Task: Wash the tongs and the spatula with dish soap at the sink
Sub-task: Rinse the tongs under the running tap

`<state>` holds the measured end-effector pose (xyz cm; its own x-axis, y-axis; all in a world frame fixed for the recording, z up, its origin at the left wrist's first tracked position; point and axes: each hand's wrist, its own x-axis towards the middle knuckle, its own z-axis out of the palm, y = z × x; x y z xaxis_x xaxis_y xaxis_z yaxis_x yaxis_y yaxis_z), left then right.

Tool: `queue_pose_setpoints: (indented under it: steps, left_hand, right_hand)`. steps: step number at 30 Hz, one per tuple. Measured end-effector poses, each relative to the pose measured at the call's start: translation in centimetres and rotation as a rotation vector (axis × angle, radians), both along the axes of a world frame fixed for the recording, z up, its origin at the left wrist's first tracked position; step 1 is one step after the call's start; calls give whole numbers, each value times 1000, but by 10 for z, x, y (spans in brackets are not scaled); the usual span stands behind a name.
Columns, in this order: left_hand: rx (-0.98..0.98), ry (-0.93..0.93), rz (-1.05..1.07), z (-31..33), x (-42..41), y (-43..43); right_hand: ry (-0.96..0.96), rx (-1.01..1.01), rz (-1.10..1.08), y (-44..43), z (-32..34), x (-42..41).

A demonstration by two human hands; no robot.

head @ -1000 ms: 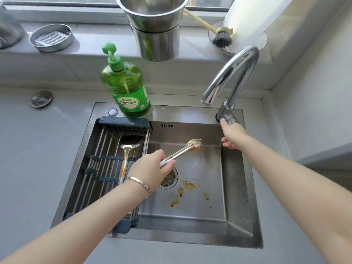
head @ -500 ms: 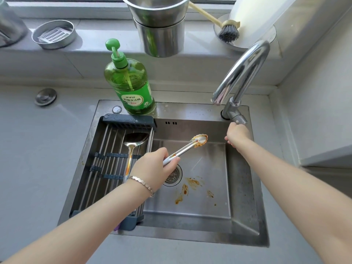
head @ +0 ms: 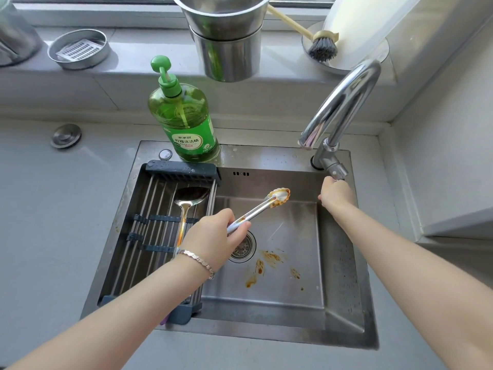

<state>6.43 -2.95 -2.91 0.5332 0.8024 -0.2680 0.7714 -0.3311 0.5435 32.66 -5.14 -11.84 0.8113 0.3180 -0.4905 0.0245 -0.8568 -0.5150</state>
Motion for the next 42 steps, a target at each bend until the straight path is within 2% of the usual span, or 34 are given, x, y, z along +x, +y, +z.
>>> queue_pose_setpoints:
  steps: [2,4,7,9,12,15,17,21,26,29,31,34,39,42]
  left_hand:
    - [2,-6,3,0,0,0]
    - [7,-9,12,0,0,0]
    - [17,-4,24,-1,-1,-1]
    - [30,6,22,-2,-3,-4]
    - [57,19,-10,-3,-8,-8]
    - [124,19,-87,-3,-13,-12]
    - [131,25,-90,-3,-15,-13]
    - [98,42,-46,-5,-19,-12]
    - [90,6,-75,-4,-18,-17]
    - [51,-18,-44,-4,-16,-18]
    - [-41,-85,27,-2,-14,-17]
    - [-329,-228,139,7,-5,-13]
    - [-1011,-586,238,14,25,-1]
    - [-1317,-701,149,24,35,8]
  right_hand:
    - [94,74,-38,-2,14,-16]
    - [366,187,-50,-6,36,-41]
    - [868,565,-122,-15,69,-77]
    - [990,750,-139,-19,81,-96]
    - [873,721,-126,-18,90,-113]
    - [791,637,-251,-13,95,-116]
    - [776,629,-269,-12,96,-118]
    - [820,648,-135,-17,95,-130]
    - [673,538,-256,-16,95,-125]
    - [651,588,-266,-16,89,-129]
    - [670,652,-156,-17,86,-133]
    - [754,700,-78,-19,90,-127]
    - [797,775,-270,-17,98,-108]
    - [805,817,-365,-14,101,-95]
